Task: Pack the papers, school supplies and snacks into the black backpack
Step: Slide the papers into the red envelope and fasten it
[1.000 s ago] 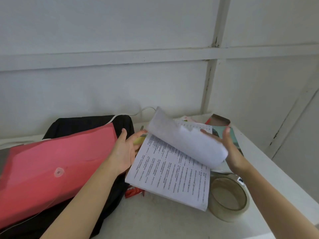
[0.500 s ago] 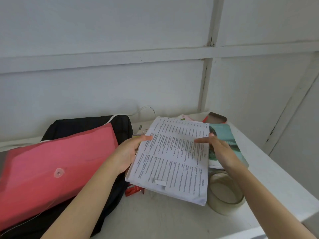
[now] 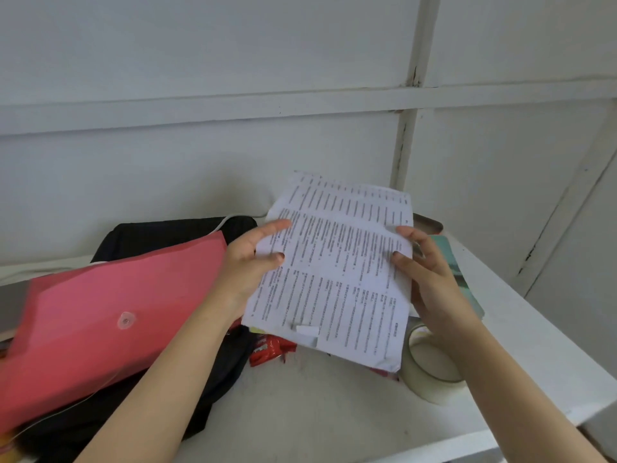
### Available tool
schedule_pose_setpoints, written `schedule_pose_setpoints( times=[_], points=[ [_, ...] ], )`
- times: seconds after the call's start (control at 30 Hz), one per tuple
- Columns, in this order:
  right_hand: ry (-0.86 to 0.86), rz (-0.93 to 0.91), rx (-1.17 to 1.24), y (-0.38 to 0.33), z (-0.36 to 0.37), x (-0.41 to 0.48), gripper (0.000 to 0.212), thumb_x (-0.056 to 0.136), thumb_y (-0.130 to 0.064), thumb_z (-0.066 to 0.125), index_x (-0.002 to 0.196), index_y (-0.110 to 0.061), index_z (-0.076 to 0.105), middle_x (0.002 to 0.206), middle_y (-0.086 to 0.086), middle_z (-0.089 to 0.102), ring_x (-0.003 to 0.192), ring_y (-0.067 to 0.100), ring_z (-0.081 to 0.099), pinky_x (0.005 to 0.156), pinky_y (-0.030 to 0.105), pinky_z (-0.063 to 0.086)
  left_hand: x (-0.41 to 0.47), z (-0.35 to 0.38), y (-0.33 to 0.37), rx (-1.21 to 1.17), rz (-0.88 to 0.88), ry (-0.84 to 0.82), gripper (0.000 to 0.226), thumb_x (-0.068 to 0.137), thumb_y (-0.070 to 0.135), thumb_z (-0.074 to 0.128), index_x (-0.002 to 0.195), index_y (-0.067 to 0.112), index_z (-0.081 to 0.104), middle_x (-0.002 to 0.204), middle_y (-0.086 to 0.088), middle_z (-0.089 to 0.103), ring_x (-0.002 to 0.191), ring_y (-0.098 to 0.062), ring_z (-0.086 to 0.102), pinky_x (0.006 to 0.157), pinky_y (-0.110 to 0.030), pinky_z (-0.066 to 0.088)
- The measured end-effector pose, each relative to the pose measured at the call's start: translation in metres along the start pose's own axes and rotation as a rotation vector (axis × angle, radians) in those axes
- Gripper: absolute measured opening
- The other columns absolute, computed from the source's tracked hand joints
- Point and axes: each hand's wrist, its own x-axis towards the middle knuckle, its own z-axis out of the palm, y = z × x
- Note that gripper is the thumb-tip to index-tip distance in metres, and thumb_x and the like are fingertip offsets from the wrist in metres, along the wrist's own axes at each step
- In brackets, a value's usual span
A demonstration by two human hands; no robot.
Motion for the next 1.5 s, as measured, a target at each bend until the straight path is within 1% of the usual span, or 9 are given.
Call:
schedule_pose_setpoints(
  times=[0.27,0.4,0.53,0.67,0.77,1.07,1.2,1.33,1.5],
  points=[
    [-0.091,0.022,-0.092,-0.002,0.036,-0.006,0.043,0.092,0.004,0.048,0.117,-0.029,0.055,0.116,0.015,0.061,0.083,0.027,0.067,0.057,0.030,0.057,-0.023,-0.029,0.030,0.209,0.130,0.037,0.037,0.084,-0.002,0.061,0.106,0.028,0.065,0.105,0.005,0.068,0.090,-0.010,0.067,0.067,-0.021,0.055],
    [-0.151,0.009,0.006,-0.004,0.056,-0.013,0.049,0.088,0.012,0.045,0.114,-0.026,0.061,0.123,0.019,0.055,0.091,0.028,0.064,0.063,0.029,0.057,-0.033,-0.053,0.030,0.114,-0.032,0.049,0.039,0.086,0.008,0.061,0.117,0.032,0.059,0.099,0.003,0.070,0.082,-0.016,0.070,0.060,-0.027,0.055],
    [-0.258,0.018,0.094,0.002,0.084,-0.024,0.050,0.087,0.017,0.039,0.118,-0.019,0.056,0.113,0.008,0.065,0.096,0.025,0.065,0.070,0.029,0.057,-0.046,-0.077,0.022,0.041,-0.145,-0.028,0.053,0.083,0.004,0.060,0.126,0.033,0.053,0.120,-0.001,0.062,0.098,-0.022,0.067,0.079,-0.042,0.055],
    [-0.164,0.097,0.020,0.020,0.108,-0.033,0.040,0.093,0.004,0.043,0.114,-0.025,0.061,0.125,0.005,0.062,0.102,0.026,0.065,0.078,0.036,0.058,-0.059,-0.102,0.020,0.085,-0.021,-0.013,0.056,0.083,-0.006,0.058,0.122,0.034,0.056,0.131,0.002,0.054,0.112,-0.016,0.059,0.090,-0.038,0.052],
    [-0.097,0.155,-0.165,0.036,0.127,-0.040,0.034,0.095,-0.005,0.047,0.111,-0.031,0.062,0.126,-0.001,0.059,0.088,0.016,0.068,0.060,0.026,0.056,-0.070,-0.120,0.023,0.159,0.005,-0.007,0.055,0.086,-0.006,0.057,0.119,0.037,0.057,0.128,0.011,0.054,0.108,-0.004,0.059,0.080,-0.024,0.054],
    [0.033,0.421,-0.416,0.088,0.171,-0.059,0.034,0.088,-0.005,0.058,0.102,-0.035,0.066,0.128,0.000,0.049,0.093,0.025,0.066,0.080,0.043,0.057,-0.089,-0.172,0.000,0.435,-0.367,-0.004,0.035,0.088,0.003,0.058,0.113,0.028,0.058,0.109,0.005,0.059,0.087,-0.006,0.061,0.068,-0.022,0.049],
    [0.077,0.279,-0.557,0.099,0.186,-0.076,0.035,0.091,-0.008,0.054,0.106,-0.039,0.062,0.131,-0.007,0.044,0.110,0.019,0.056,0.089,0.037,0.053,-0.108,-0.182,-0.019,0.458,-0.232,-0.033,0.036,0.091,0.003,0.052,0.105,0.035,0.061,0.118,0.016,0.054,0.095,0.000,0.055,0.077,-0.013,0.047],
    [0.107,0.055,-0.645,0.099,0.201,-0.092,0.034,0.093,-0.007,0.052,0.107,-0.037,0.062,0.117,-0.022,0.048,0.123,0.015,0.046,0.099,0.039,0.046,-0.118,-0.188,-0.022,0.494,-0.037,-0.014,0.036,0.093,0.003,0.049,0.100,0.033,0.066,0.117,0.020,0.058,0.075,0.002,0.053,0.062,-0.001,0.041],
    [-0.167,0.051,-0.296,0.084,0.206,-0.106,0.042,0.095,-0.002,0.045,0.120,-0.033,0.060,0.133,-0.014,0.051,0.118,0.015,0.054,0.091,0.043,0.052,-0.124,-0.198,-0.004,0.374,0.133,0.074,0.036,0.091,-0.005,0.048,0.095,0.026,0.067,0.107,0.019,0.061,0.100,0.018,0.051,0.081,0.002,0.037]
  ],
)
